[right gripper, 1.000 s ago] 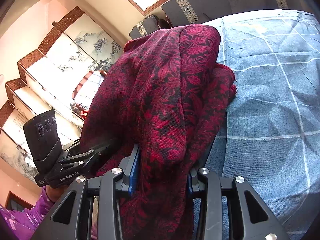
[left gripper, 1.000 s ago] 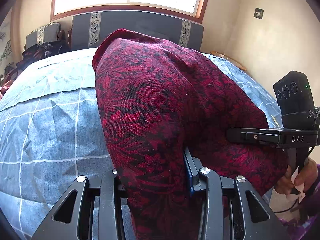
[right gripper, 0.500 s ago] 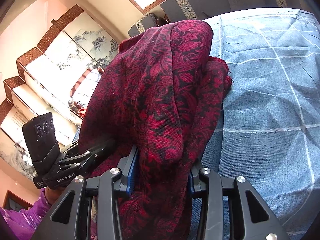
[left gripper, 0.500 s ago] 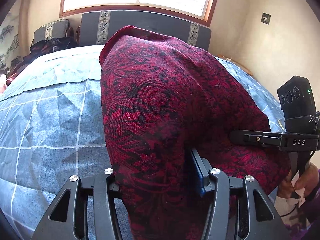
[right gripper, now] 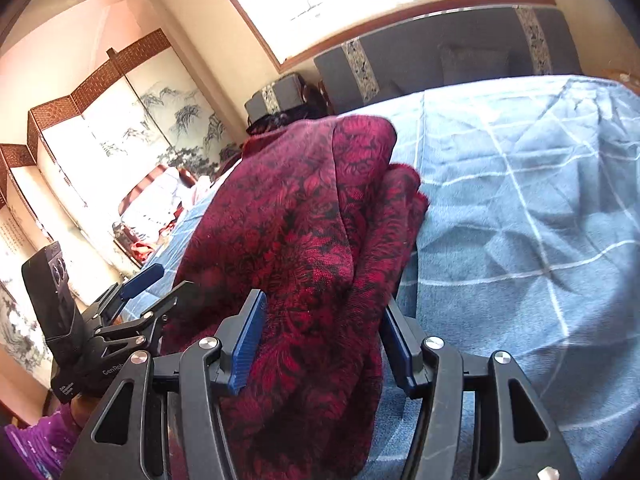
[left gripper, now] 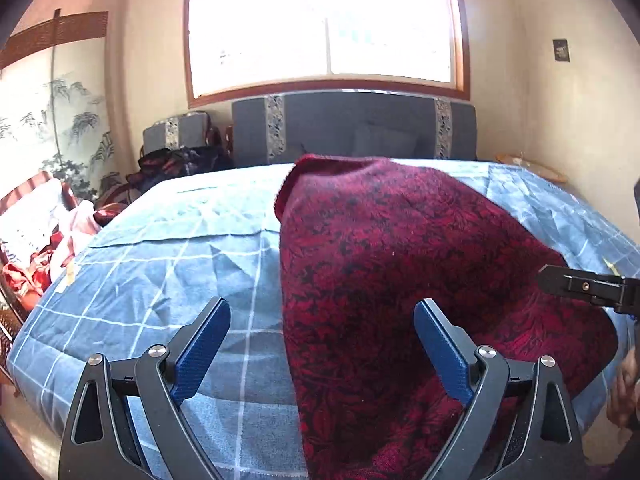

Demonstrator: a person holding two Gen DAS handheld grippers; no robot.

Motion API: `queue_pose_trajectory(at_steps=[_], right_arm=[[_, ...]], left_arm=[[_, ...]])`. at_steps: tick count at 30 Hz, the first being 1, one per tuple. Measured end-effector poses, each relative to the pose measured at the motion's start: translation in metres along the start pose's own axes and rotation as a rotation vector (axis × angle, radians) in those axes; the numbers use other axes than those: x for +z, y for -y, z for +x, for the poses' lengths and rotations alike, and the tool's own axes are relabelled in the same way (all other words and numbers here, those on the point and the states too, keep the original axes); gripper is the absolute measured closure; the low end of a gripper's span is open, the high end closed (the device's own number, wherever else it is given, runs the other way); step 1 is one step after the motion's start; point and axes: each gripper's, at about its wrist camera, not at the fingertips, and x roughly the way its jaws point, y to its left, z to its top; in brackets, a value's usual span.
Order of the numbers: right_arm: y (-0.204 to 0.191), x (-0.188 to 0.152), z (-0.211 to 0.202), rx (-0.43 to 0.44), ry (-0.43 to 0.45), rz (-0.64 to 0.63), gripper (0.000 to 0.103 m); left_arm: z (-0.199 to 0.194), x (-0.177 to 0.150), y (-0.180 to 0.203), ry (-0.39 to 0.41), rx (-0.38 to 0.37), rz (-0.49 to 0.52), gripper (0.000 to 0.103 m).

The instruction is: Fold small clothes

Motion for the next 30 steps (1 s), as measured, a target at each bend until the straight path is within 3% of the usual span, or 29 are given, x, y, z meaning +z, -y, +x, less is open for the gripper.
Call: queue_pose_trajectory(at_steps=[2,5,10,13,18,25,30], right_arm=[[-0.006,0.000,-0.018,-0.023,0.069,-0.015,0.043],[-0.017,-0.001,-0.043,-0.035,0.170,-0.050,0.027],[-0.044,-0.002,-0.078,-0.052,0.284,-0.129,0.005],[-0.054,0.001,-0.092,-0.049,0.326,-0.142,0.003],[-0.055,0.007,-0.099,-0.030,0.332,-0.122,0.001],[-0.057,0.004,-0.094,-0.021,0.302,-0.117,0.001],[-0.055,0.001,-0.091,-0.021,0.284,-0.113,0.001]], left_arm=[[-0.014,0.006,-0.003,0.049,0.010,-0.030,0.005],[-0.035,0.015,-0.008,0.122,0.016,-0.067,0.002],[-0.071,0.034,-0.001,0.201,0.041,-0.041,0.000],[-0.093,0.044,0.004,0.259,0.064,-0.030,0.000],[-0.112,0.056,0.011,0.301,-0.002,-0.023,0.000],[-0.114,0.065,0.013,0.247,-0.083,-0.047,0.000],[-0.109,0.064,0.014,0.223,-0.078,-0.043,0.000]])
